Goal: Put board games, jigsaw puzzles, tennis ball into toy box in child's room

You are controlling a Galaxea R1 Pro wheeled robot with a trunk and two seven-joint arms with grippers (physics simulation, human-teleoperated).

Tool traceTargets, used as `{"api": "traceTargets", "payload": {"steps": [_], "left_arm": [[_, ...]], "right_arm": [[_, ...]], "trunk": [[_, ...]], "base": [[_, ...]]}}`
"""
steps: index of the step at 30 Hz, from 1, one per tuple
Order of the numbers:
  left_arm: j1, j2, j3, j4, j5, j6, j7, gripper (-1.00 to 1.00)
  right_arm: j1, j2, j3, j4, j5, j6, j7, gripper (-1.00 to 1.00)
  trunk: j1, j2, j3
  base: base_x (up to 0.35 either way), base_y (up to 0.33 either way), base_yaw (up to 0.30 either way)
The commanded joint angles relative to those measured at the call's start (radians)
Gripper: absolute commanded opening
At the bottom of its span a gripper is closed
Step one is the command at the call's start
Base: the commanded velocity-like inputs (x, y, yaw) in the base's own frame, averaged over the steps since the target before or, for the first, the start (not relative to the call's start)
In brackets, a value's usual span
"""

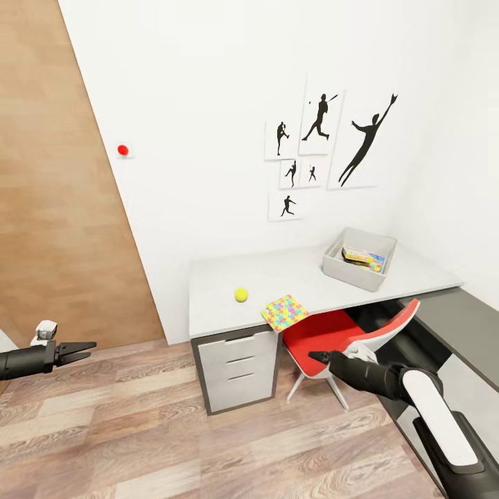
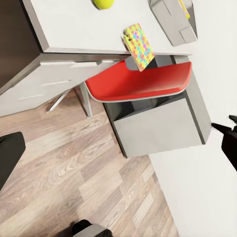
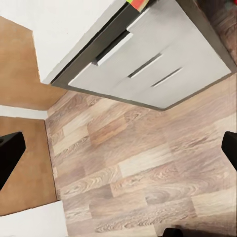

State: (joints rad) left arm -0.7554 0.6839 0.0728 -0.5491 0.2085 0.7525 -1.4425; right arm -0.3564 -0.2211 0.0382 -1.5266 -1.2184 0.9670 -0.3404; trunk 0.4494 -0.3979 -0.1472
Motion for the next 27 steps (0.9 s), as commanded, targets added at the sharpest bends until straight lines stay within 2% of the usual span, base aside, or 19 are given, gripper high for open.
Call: {"api": "traceTargets", "payload": {"steps": [1,3,7,10,12,13,16,19,27], "left_arm": [[-0.001,0.0,-0.001,0.0,0.001,0.01,-0.003,1.0],[-0.001,0.0,-0.001,0.0,0.001,0.01,-0.002,1.0],[-0.001,-0.005,-0.001,0.0,0.001,0.001,-0.001,1.0],[-0.001,-0.019,0.0,0.0,0.001,-0.016,0.0,1.0],[-0.001,-0.023,0.0,0.0,0.001,-0.018,0.0,1.0],[-0.001,-0.027,0.001,0.0,0.002,-0.02,0.001,1.0],[-0.001,-0.035,0.004,0.0,0.003,-0.021,0.001,1.0],[-0.001,-0.047,0.005,0.0,0.005,-0.021,0.001,1.0],[-0.001,-0.059,0.007,0.0,0.008,-0.021,0.001,1.0]], "right_arm": [[-0.001,-0.001,0.001,-0.015,-0.01,0.003,0.021,1.0],[-0.001,-0.001,0.0,-0.024,-0.01,0.004,0.06,1.0],[-0.001,-0.005,-0.006,-0.037,-0.008,0.006,0.212,1.0],[-0.001,-0.016,-0.019,-0.042,-0.005,0.005,0.408,1.0],[-0.001,-0.02,-0.029,-0.042,-0.004,0.003,0.475,1.0],[-0.001,-0.023,-0.04,-0.042,-0.004,0.002,0.532,1.0],[-0.001,-0.027,-0.055,-0.041,-0.002,0.0,0.606,1.0],[-0.001,-0.028,-0.063,-0.038,-0.001,-0.001,0.642,1.0],[-0.001,-0.03,-0.086,-0.033,-0.001,-0.001,0.662,1.0]], "trunk": [[0.001,-0.002,-0.002],[0.001,-0.002,-0.002],[0.001,-0.002,-0.002],[0.001,-0.002,-0.002],[0.001,-0.002,-0.002],[0.001,-0.002,-0.002],[0.001,-0.002,-0.002],[0.001,-0.002,-0.002],[0.001,-0.002,-0.002]], "base": [[0.0,-0.042,0.0],[0.0,-0.061,0.0],[0.0,-0.103,0.0],[0.0,-0.124,0.0],[0.0,-0.12,0.0],[0.0,-0.079,0.0],[0.0,-0.049,0.0],[0.0,-0.018,0.0],[0.0,-0.163,-0.003]]}}
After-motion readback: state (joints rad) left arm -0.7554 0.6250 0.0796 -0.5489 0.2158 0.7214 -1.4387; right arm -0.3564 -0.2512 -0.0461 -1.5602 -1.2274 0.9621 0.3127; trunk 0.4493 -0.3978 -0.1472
